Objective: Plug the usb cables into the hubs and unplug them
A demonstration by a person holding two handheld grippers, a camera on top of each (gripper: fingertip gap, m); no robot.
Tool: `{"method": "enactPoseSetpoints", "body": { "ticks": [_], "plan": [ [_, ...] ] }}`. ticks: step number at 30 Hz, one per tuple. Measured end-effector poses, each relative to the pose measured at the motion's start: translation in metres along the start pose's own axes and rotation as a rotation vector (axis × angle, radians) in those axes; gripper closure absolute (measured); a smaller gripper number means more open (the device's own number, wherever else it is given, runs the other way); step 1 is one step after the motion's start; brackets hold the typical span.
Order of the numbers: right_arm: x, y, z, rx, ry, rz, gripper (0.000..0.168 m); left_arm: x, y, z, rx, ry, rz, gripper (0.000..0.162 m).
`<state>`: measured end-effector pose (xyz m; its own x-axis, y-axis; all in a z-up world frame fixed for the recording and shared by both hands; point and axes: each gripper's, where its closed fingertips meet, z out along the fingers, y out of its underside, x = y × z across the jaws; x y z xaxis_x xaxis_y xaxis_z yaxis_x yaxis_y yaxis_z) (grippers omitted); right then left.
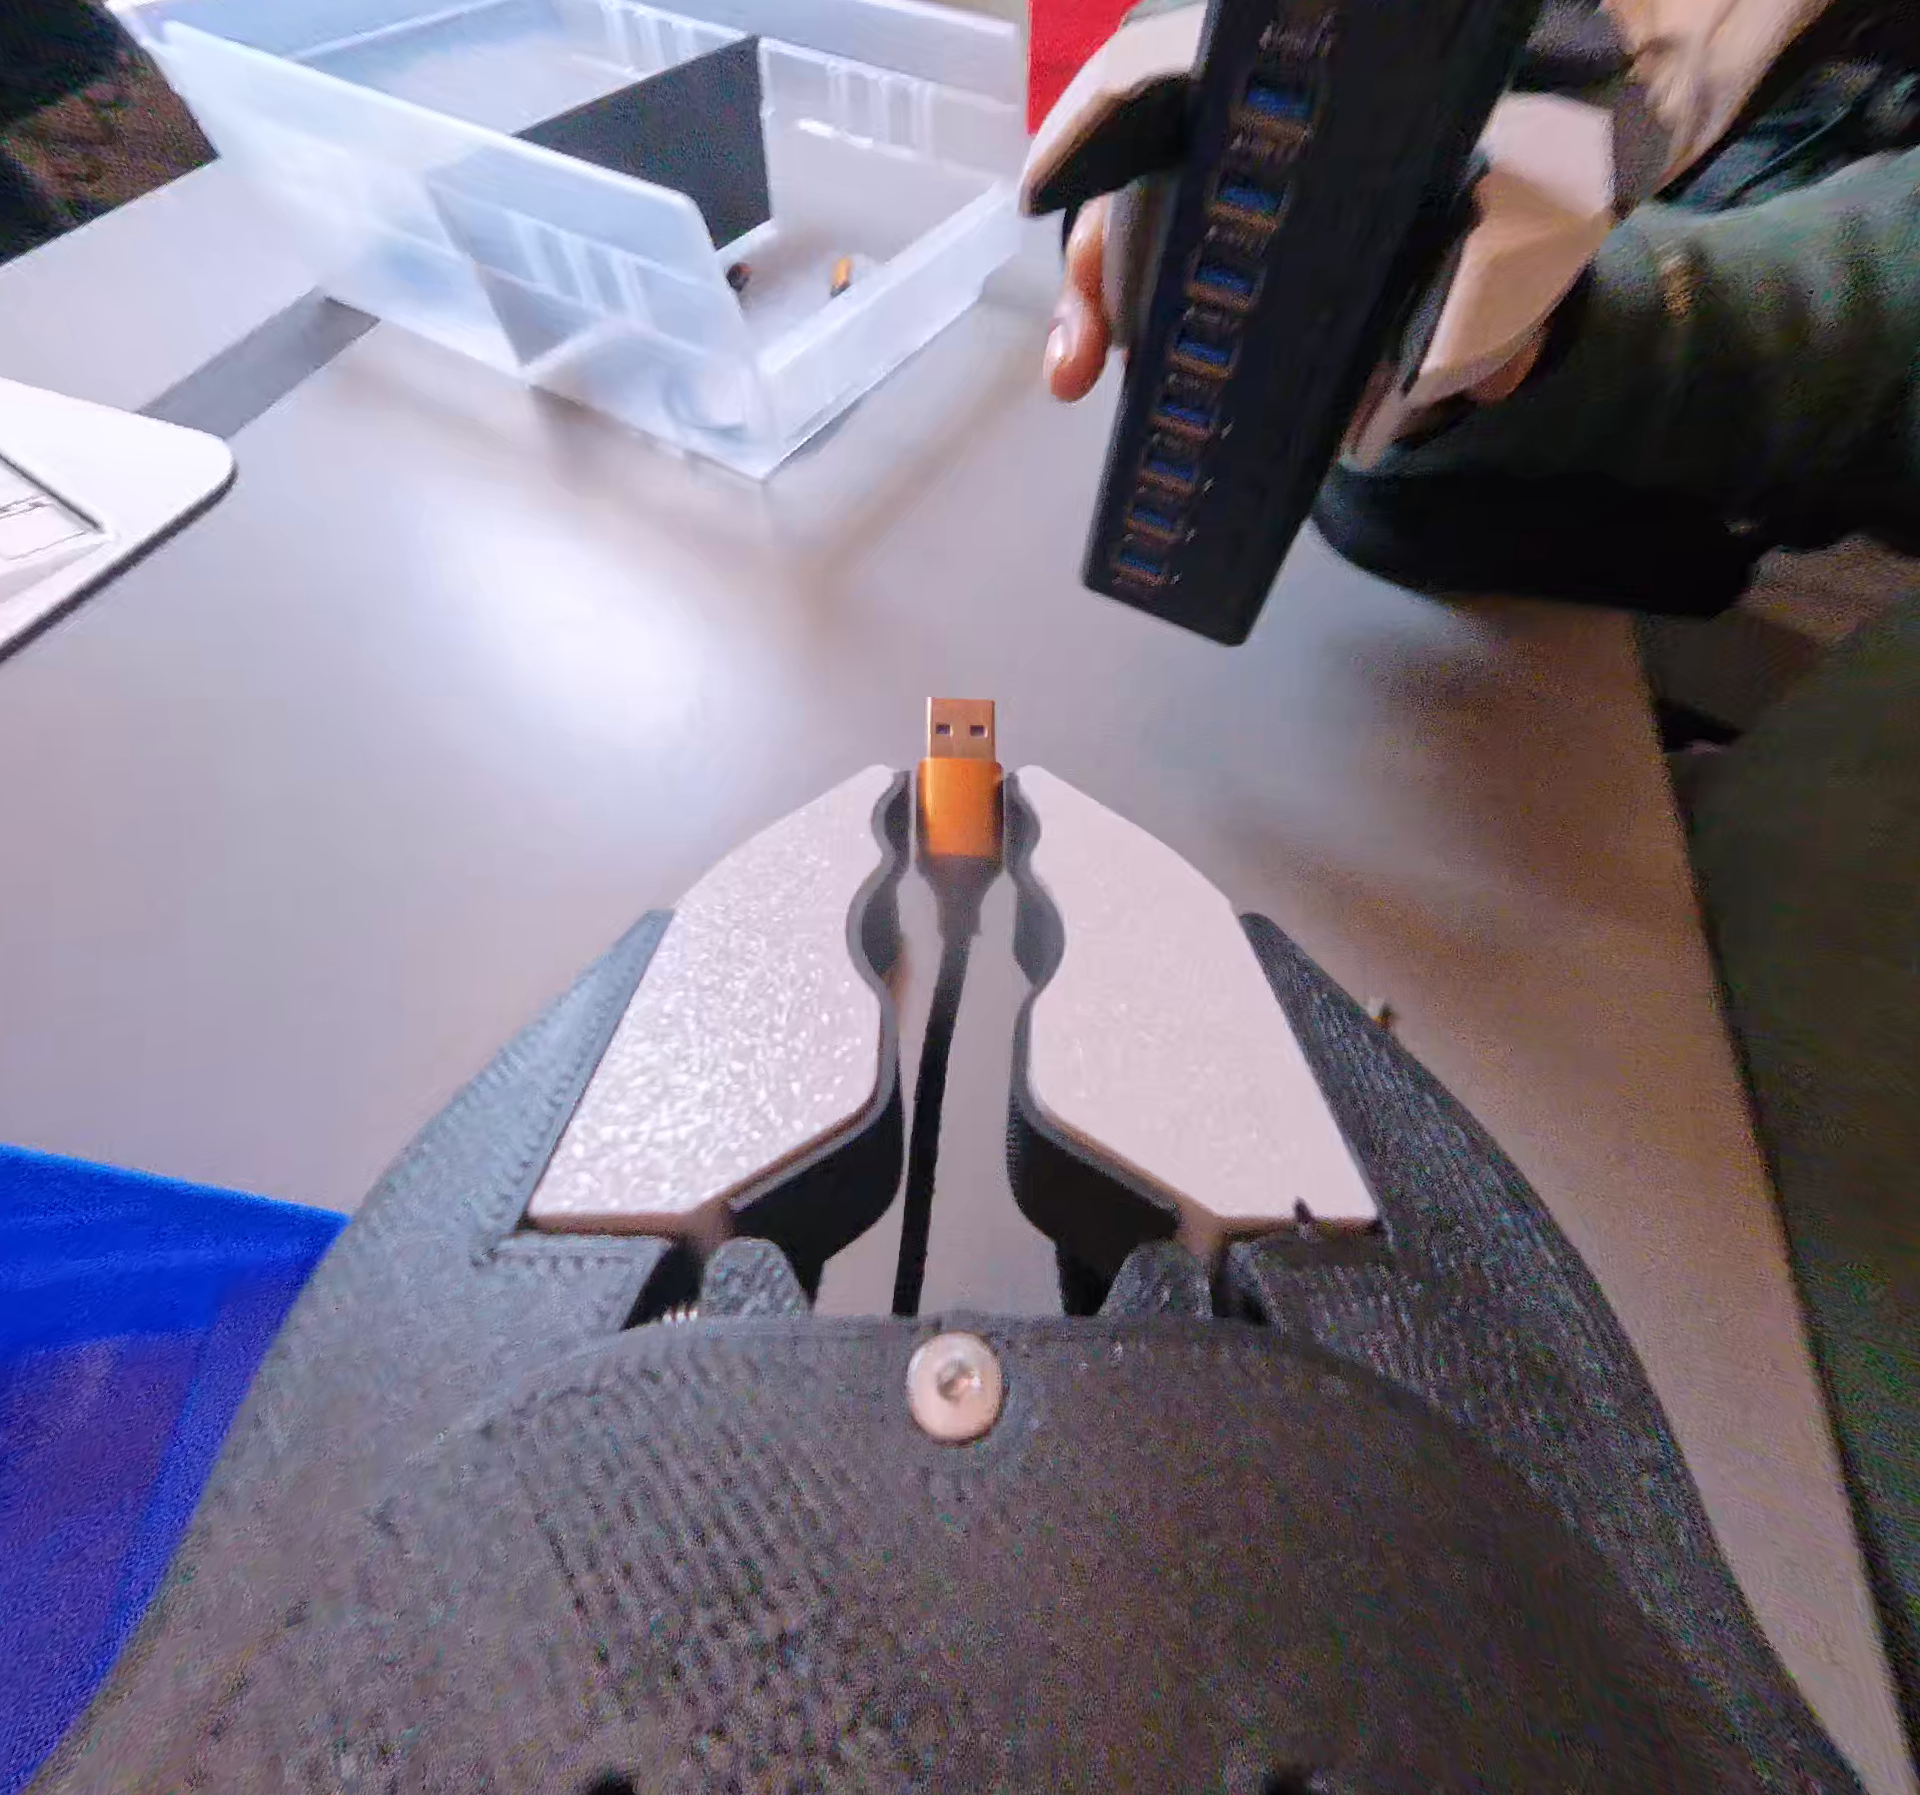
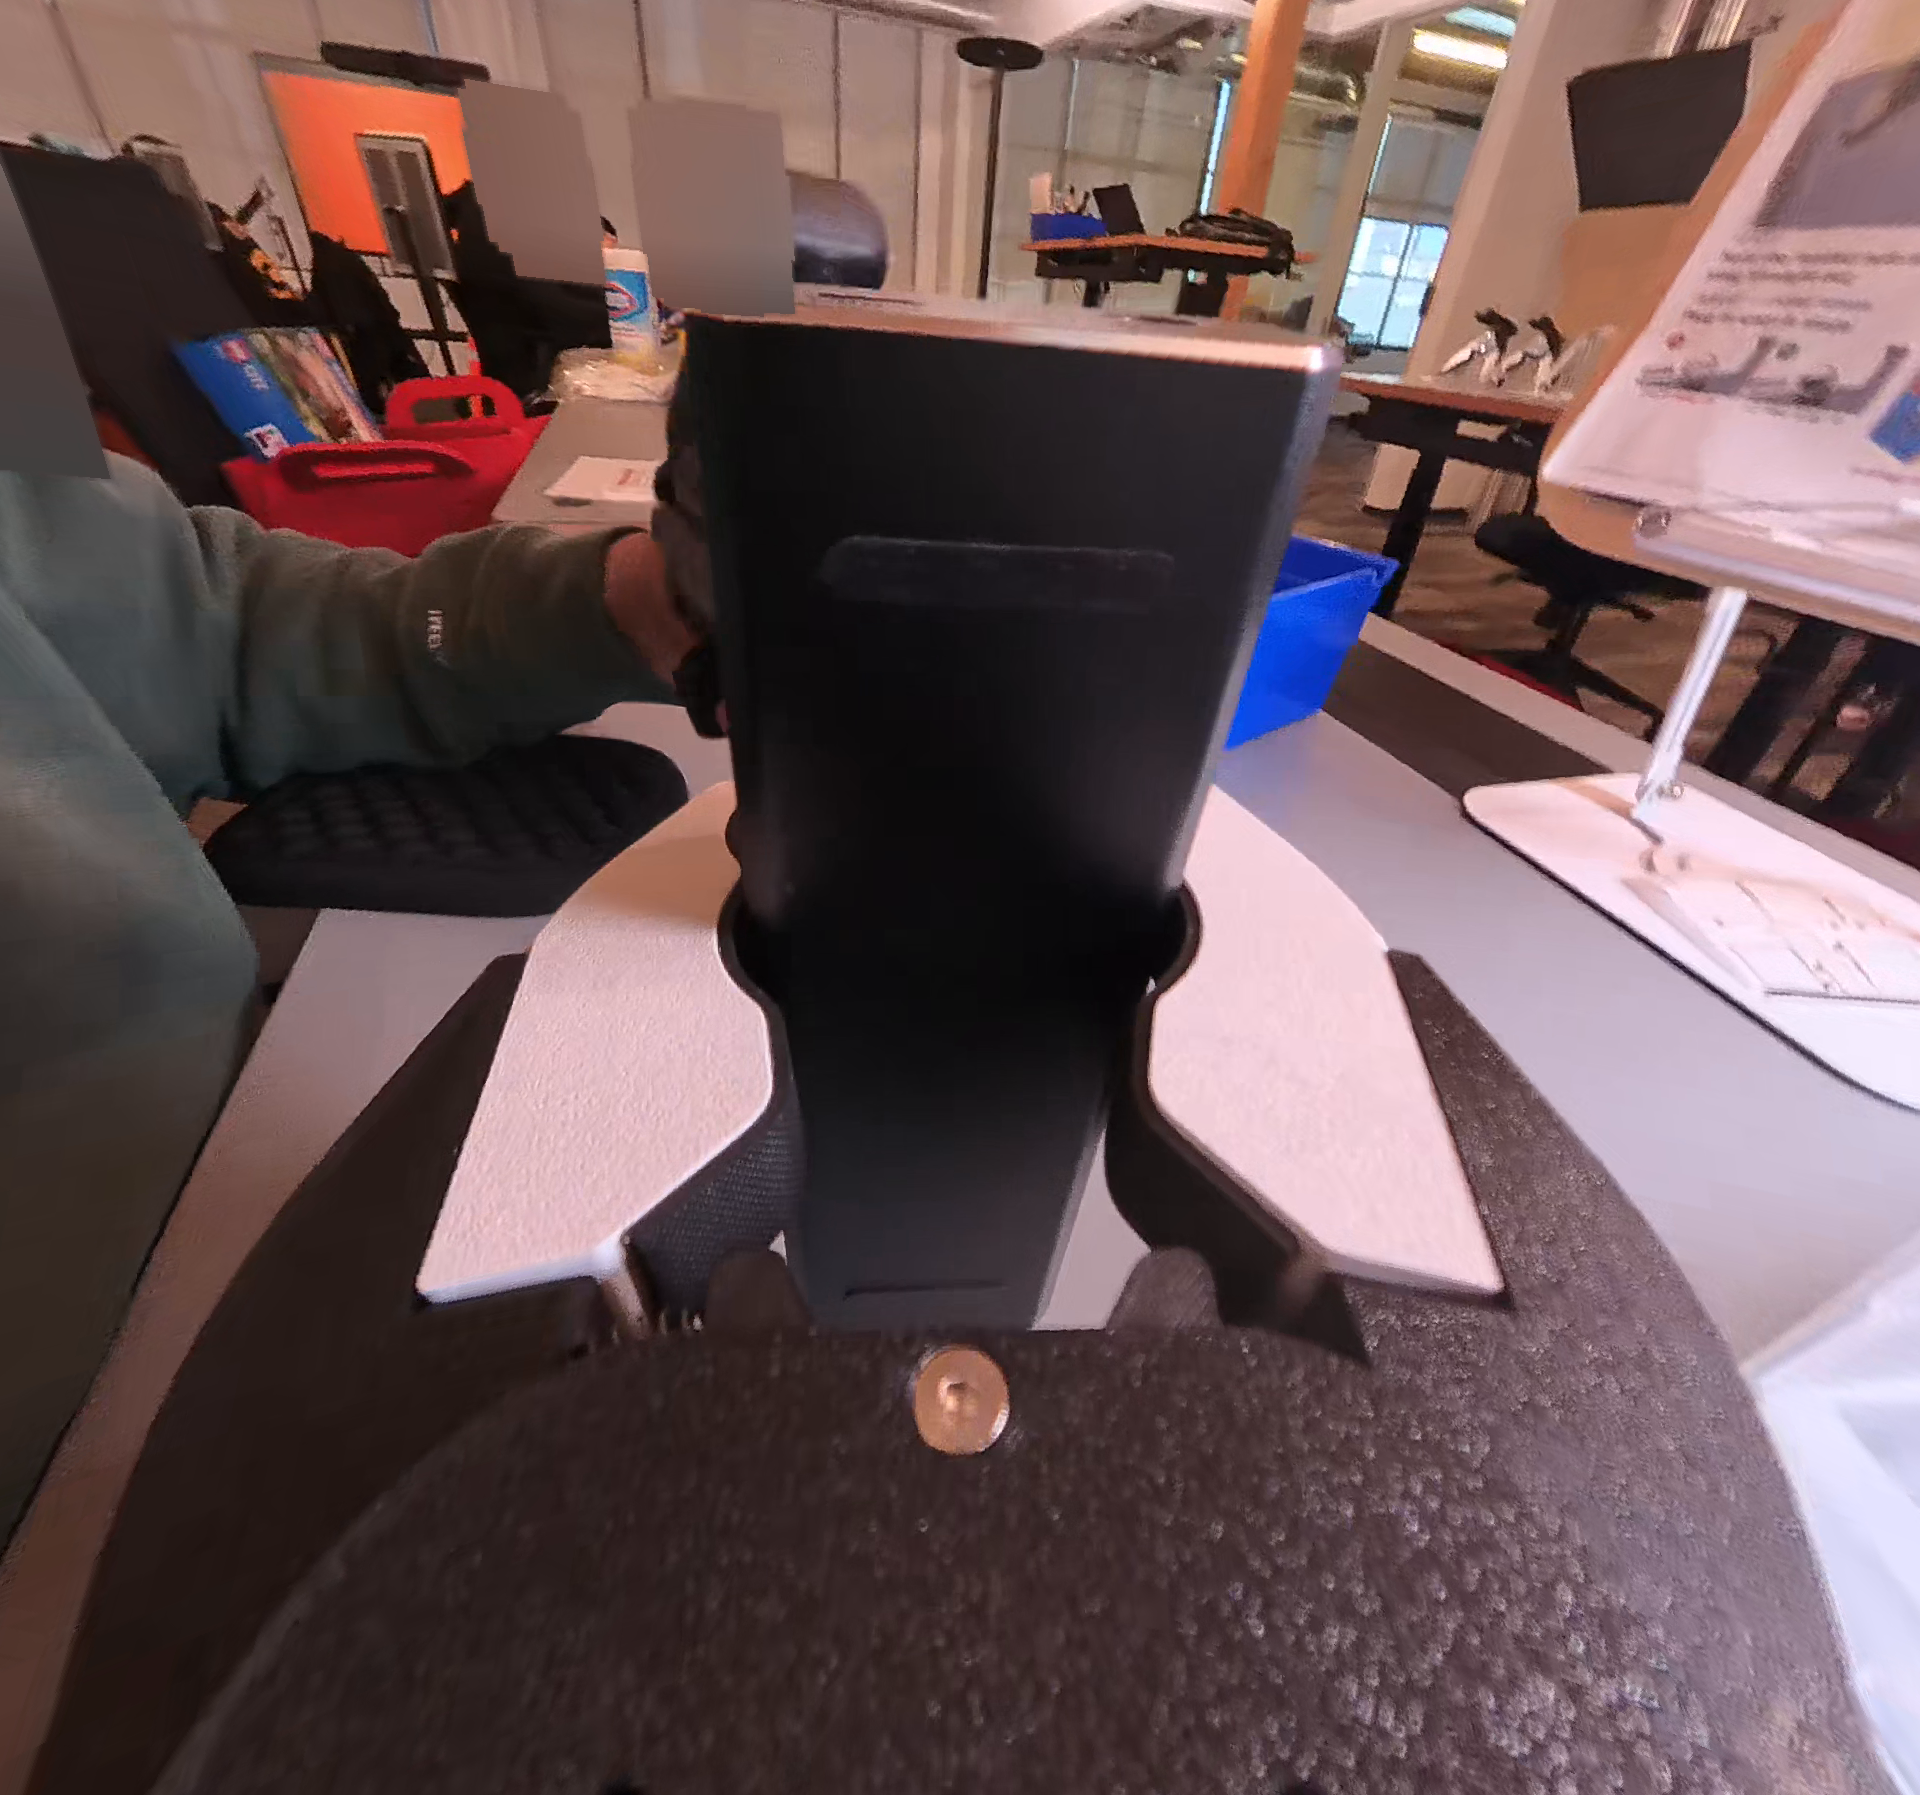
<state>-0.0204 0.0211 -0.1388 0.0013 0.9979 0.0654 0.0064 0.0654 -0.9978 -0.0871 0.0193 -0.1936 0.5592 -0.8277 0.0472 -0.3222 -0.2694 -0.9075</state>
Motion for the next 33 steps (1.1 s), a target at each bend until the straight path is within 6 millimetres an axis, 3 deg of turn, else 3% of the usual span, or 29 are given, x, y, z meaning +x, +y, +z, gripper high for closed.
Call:
{"method": "enactPoseSetpoints", "body": {
  "ticks": [2,4,6,11,14,17,21,25,29,33],
  "plan": [
    [0.001,0.006,-0.001,0.000,-0.001,0.033,0.096,-0.003,-0.003,0.001,0.025,-0.045,0.037,0.121],
    [-0.001,0.006,0.002,0.026,-0.024,0.074,0.096,-0.001,-0.025,-0.005,0.135,-0.050,0.047,0.115],
    [-0.004,0.002,0.005,0.076,-0.048,0.105,0.096,0.012,-0.035,-0.003,0.193,-0.013,0.068,0.110],
    [-0.023,-0.015,0.014,0.207,-0.155,0.159,0.096,0.062,-0.013,0.046,0.109,0.151,0.079,0.082],
    [-0.039,-0.016,0.018,0.203,-0.193,0.119,0.096,0.091,-0.025,0.064,0.170,0.269,0.047,0.082],
    [-0.051,-0.012,0.017,0.159,-0.206,0.017,0.095,0.100,-0.025,0.074,0.154,0.294,0.120,0.094],
    [-0.051,-0.011,0.017,0.116,-0.185,-0.007,0.093,0.095,-0.018,0.070,0.053,0.269,0.187,0.100],
    [-0.032,-0.003,0.005,0.022,-0.148,0.018,0.094,0.072,-0.025,0.046,0.036,0.194,0.198,0.101],
    [-0.033,0.008,0.000,-0.106,-0.209,-0.048,0.097,0.067,-0.021,0.034,-0.019,0.148,0.247,0.101],
    [-0.021,0.010,-0.025,-0.278,-0.200,-0.167,0.098,0.058,-0.010,0.022,-0.082,0.104,0.293,0.101]
  ]
}}
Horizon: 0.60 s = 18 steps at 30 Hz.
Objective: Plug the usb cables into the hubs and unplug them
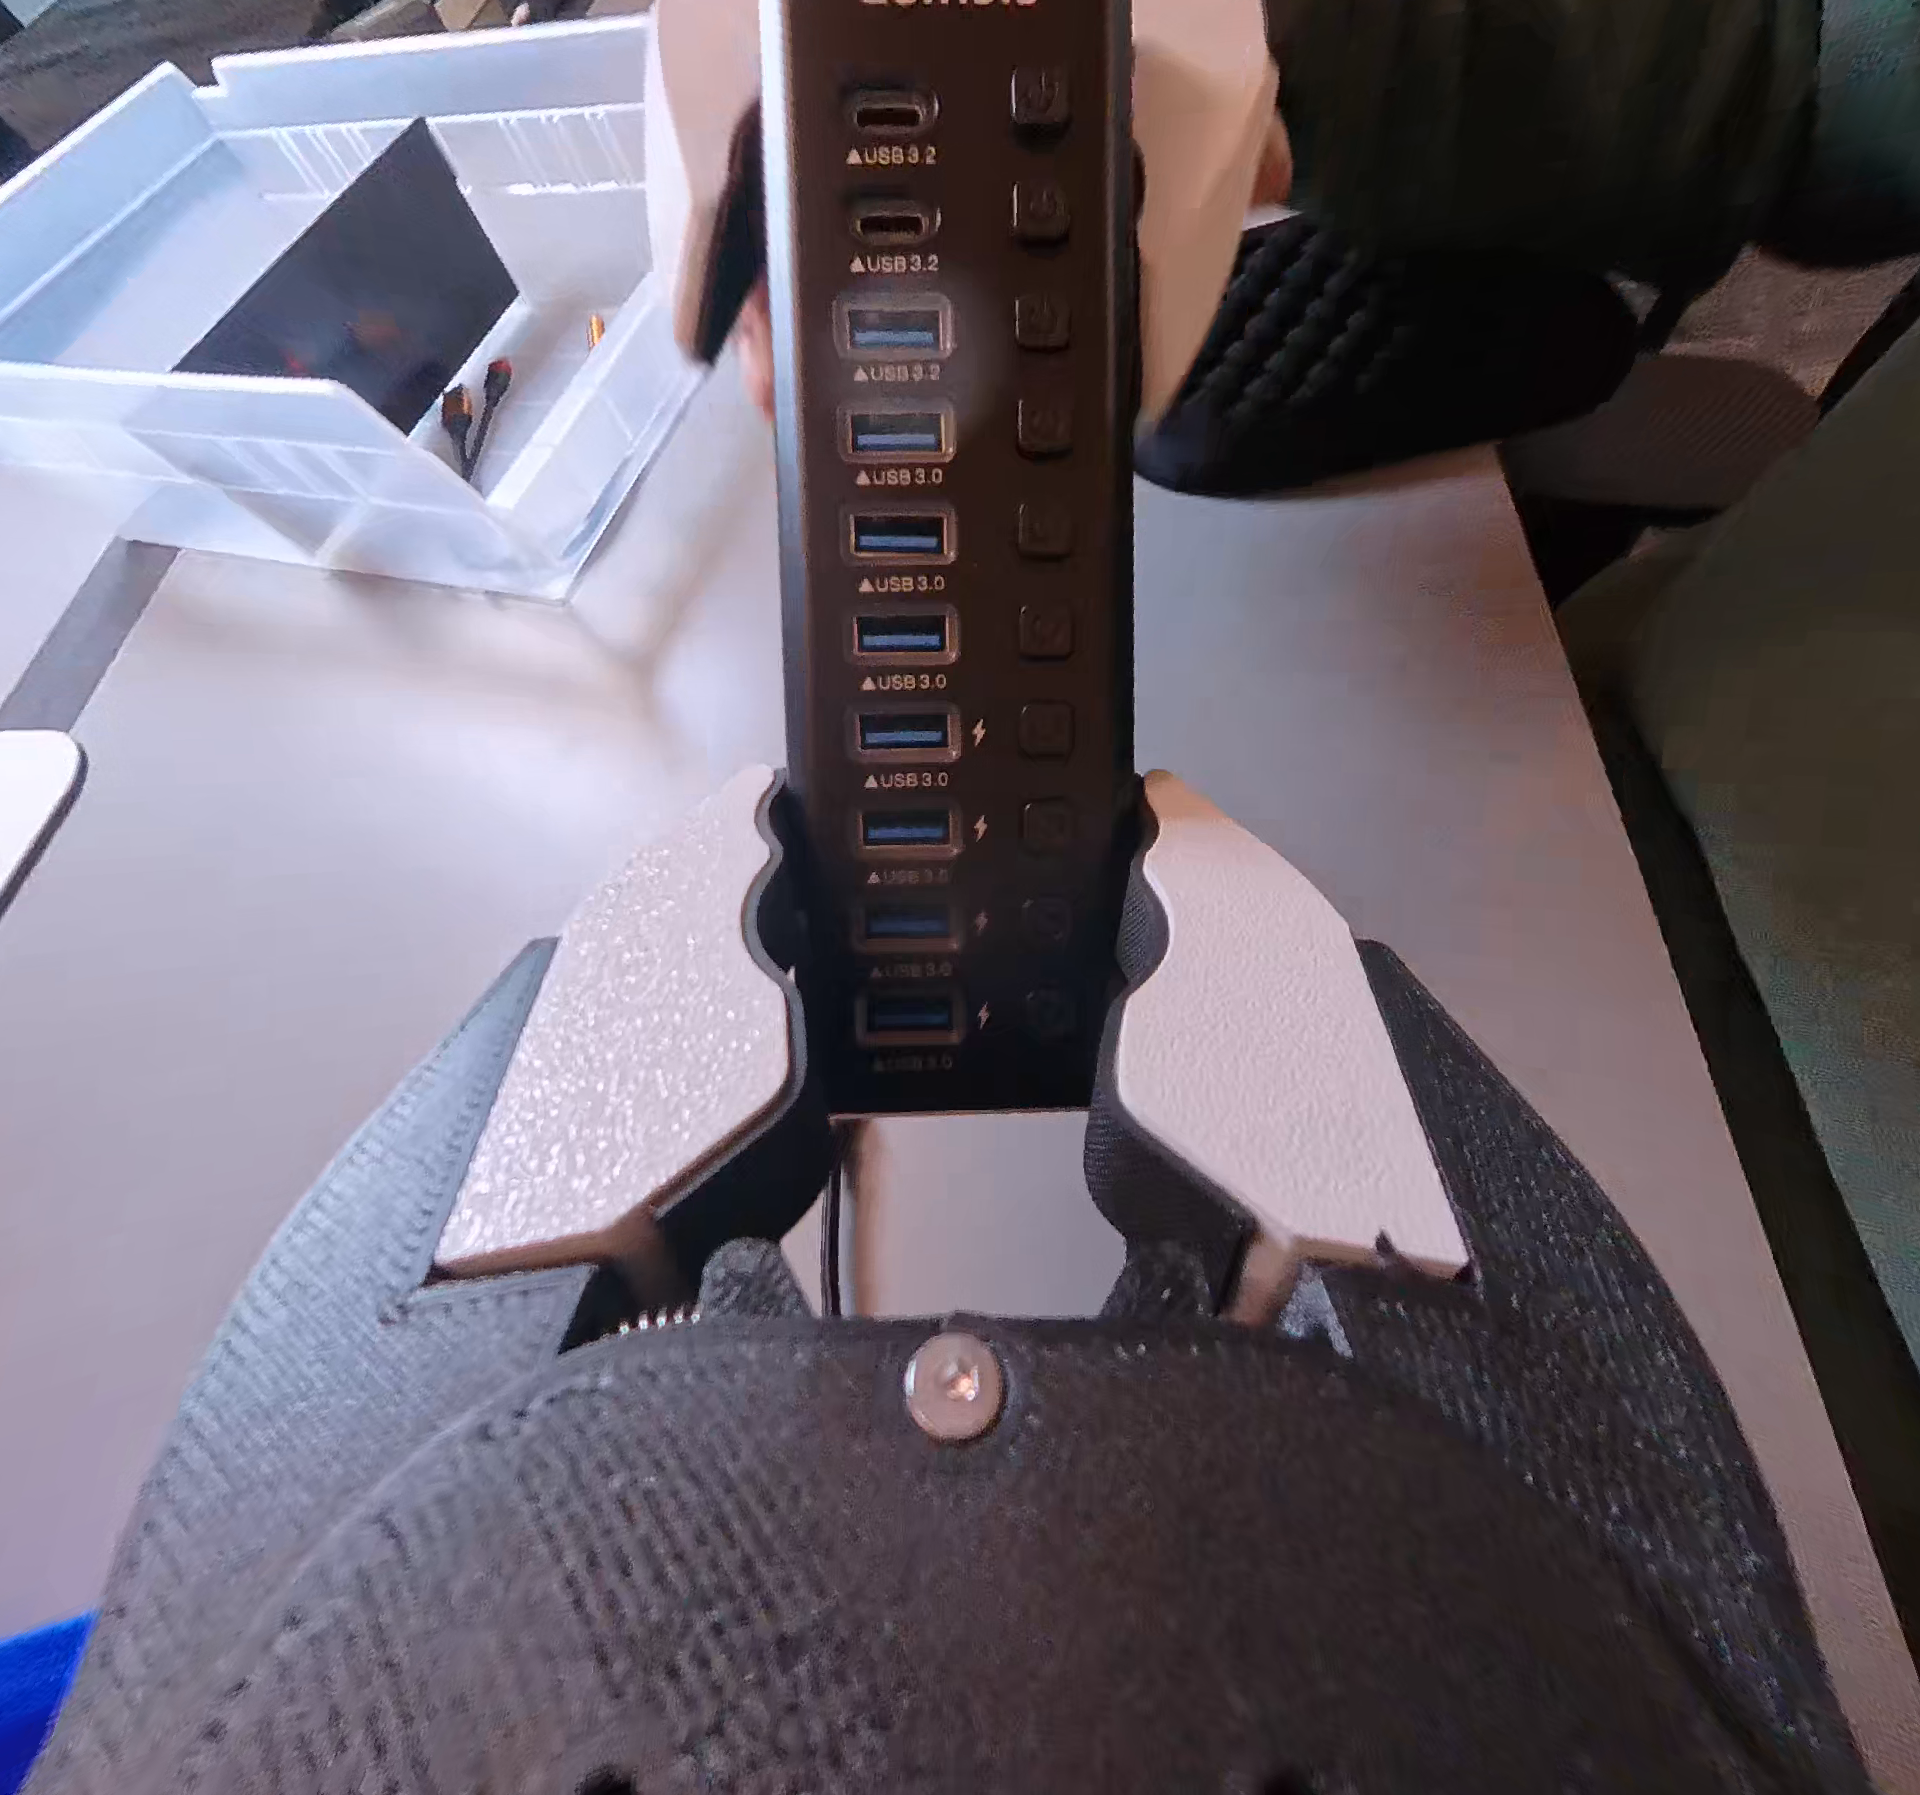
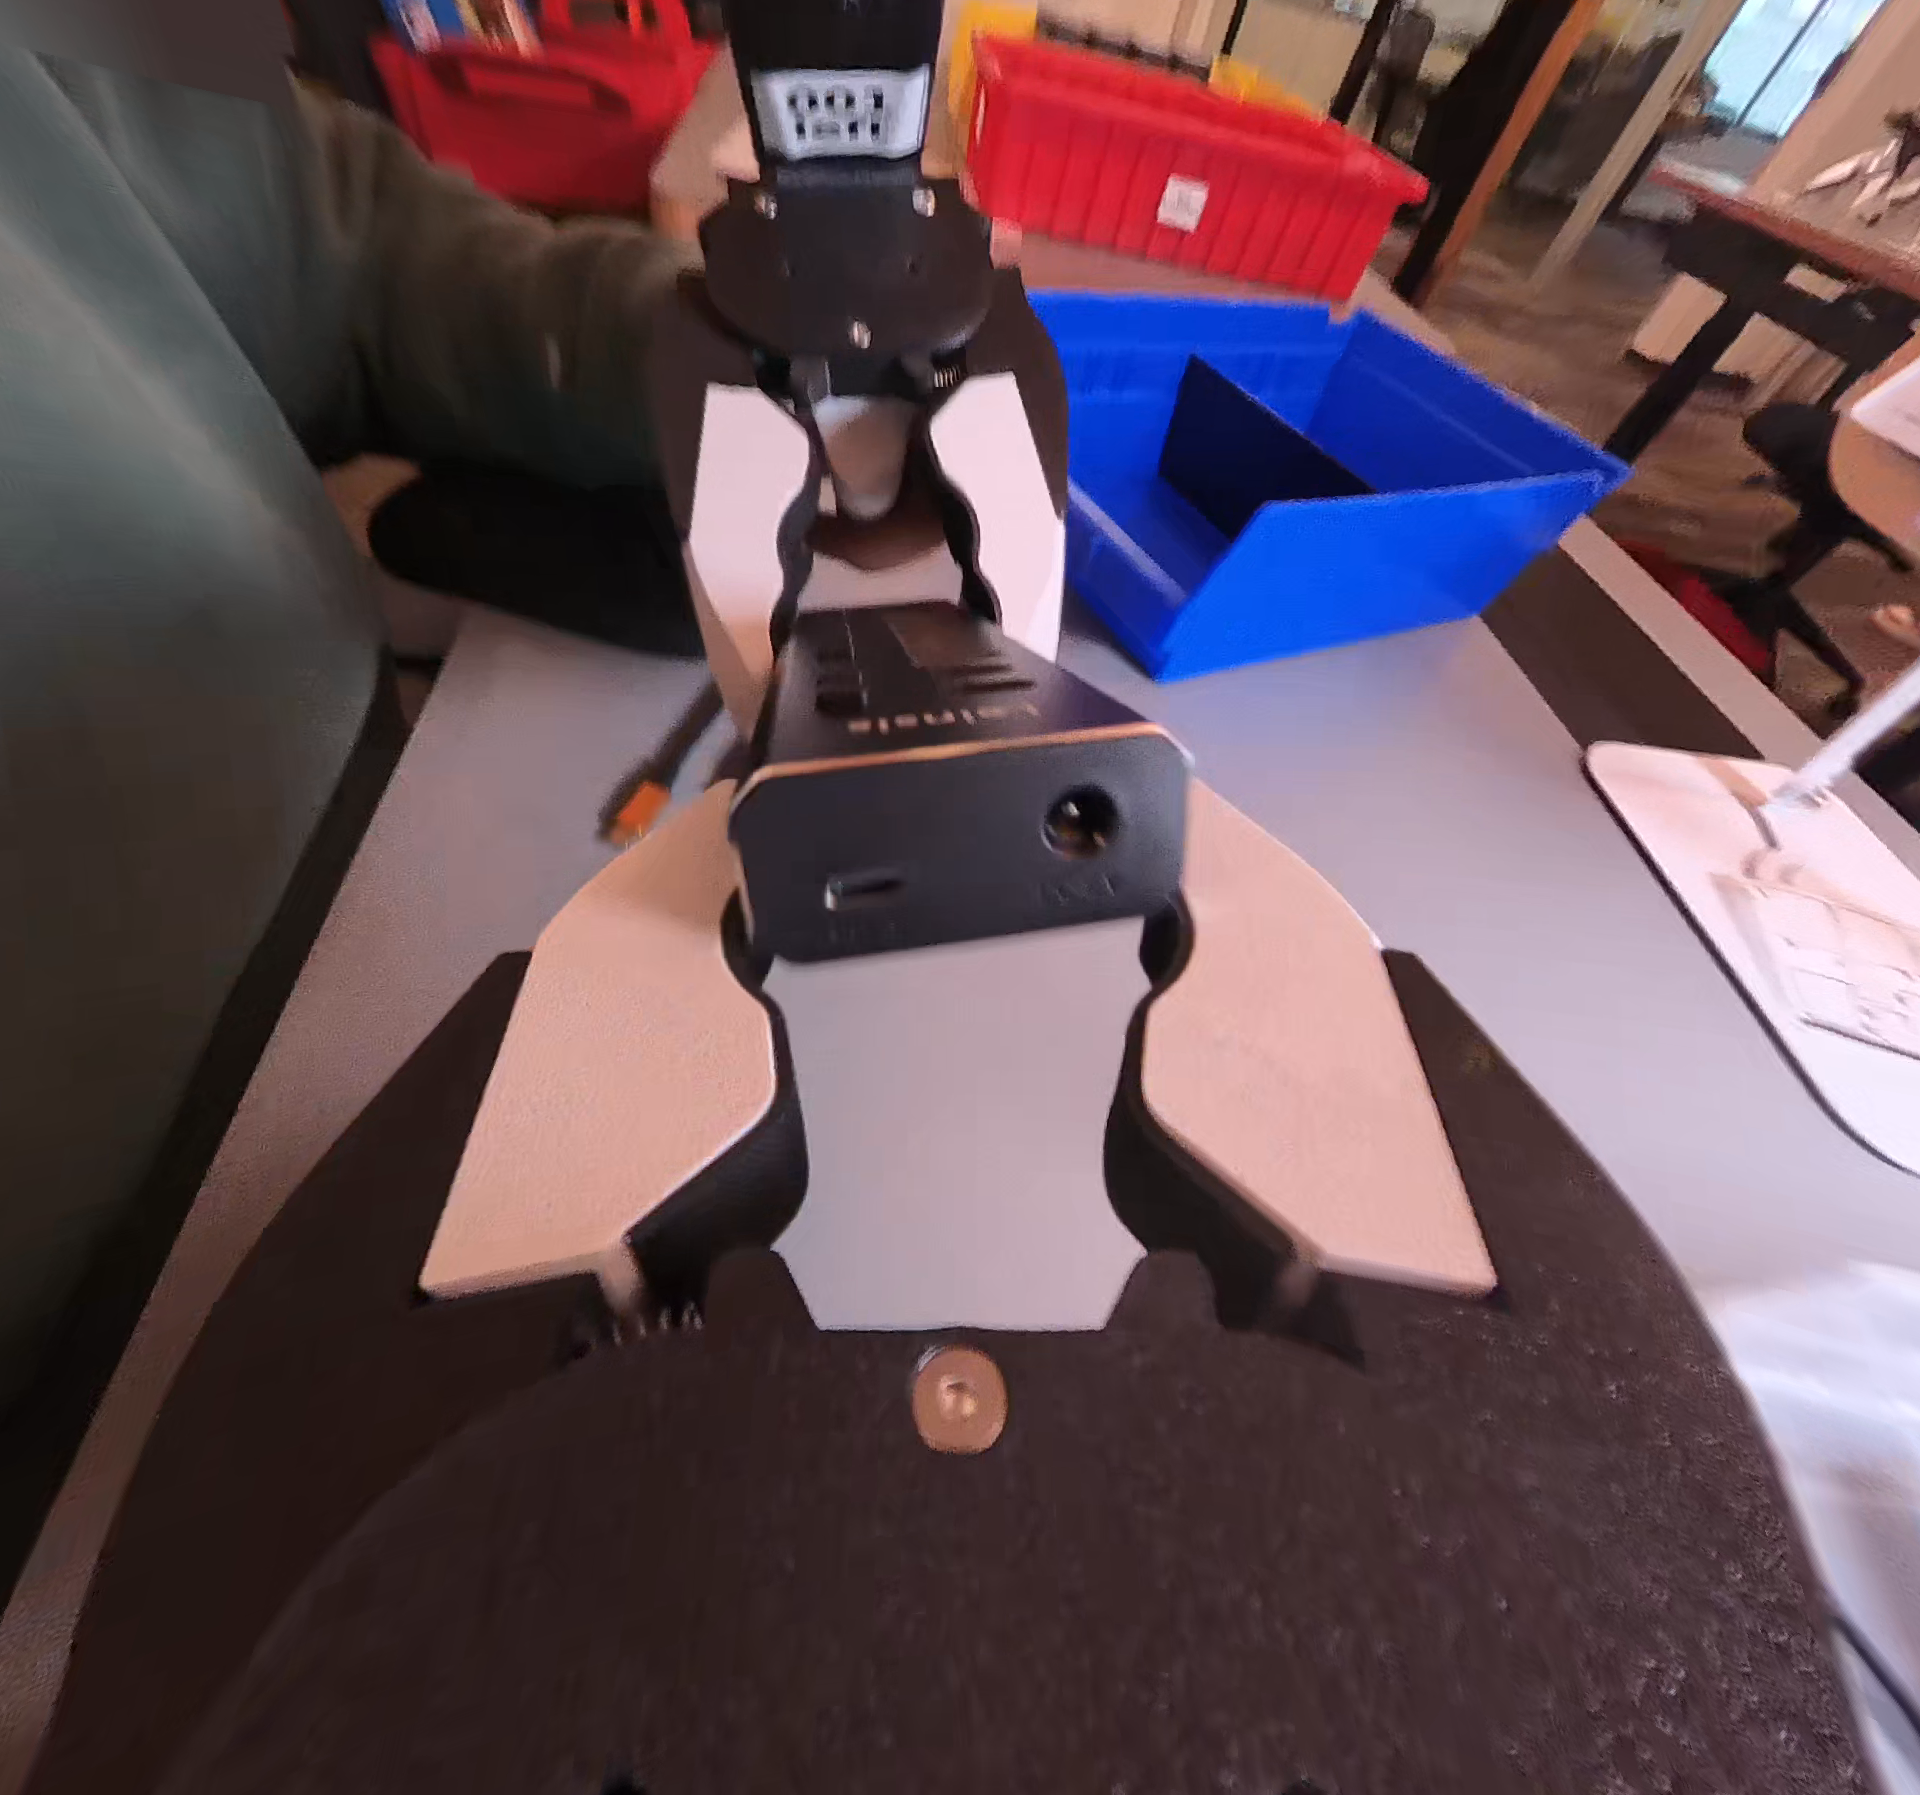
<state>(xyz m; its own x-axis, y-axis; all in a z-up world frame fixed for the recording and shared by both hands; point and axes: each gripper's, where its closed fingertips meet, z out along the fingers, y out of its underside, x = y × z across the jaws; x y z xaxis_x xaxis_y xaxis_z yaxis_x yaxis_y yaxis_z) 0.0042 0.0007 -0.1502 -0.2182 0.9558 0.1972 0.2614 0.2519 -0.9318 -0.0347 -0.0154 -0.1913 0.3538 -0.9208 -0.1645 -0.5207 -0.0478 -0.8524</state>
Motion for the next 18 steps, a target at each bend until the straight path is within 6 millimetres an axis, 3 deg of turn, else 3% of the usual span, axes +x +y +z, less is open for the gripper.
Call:
{"method": "enactPoseSetpoints", "body": {
  "ticks": [4,9,12,14,18],
  "plan": [
    [0.010,0.011,-0.018,-0.360,0.081,-0.203,0.093,-0.002,0.010,-0.003,-0.047,-0.016,0.005,0.101],
    [-0.003,0.009,-0.011,-0.724,0.031,-0.422,0.086,-0.002,0.023,0.009,-0.163,-0.056,0.049,0.101],
    [-0.006,0.042,0.005,-0.885,-0.024,-0.451,0.089,0.004,0.018,0.012,-0.174,-0.070,0.092,0.101],
    [-0.002,0.061,0.014,-0.927,-0.014,-0.487,0.095,0.002,0.021,0.008,-0.209,-0.115,0.115,0.101],
    [0.000,0.062,0.021,-0.816,0.004,-0.428,0.096,0.002,0.010,0.000,-0.079,-0.129,0.100,0.102]
  ]
}}
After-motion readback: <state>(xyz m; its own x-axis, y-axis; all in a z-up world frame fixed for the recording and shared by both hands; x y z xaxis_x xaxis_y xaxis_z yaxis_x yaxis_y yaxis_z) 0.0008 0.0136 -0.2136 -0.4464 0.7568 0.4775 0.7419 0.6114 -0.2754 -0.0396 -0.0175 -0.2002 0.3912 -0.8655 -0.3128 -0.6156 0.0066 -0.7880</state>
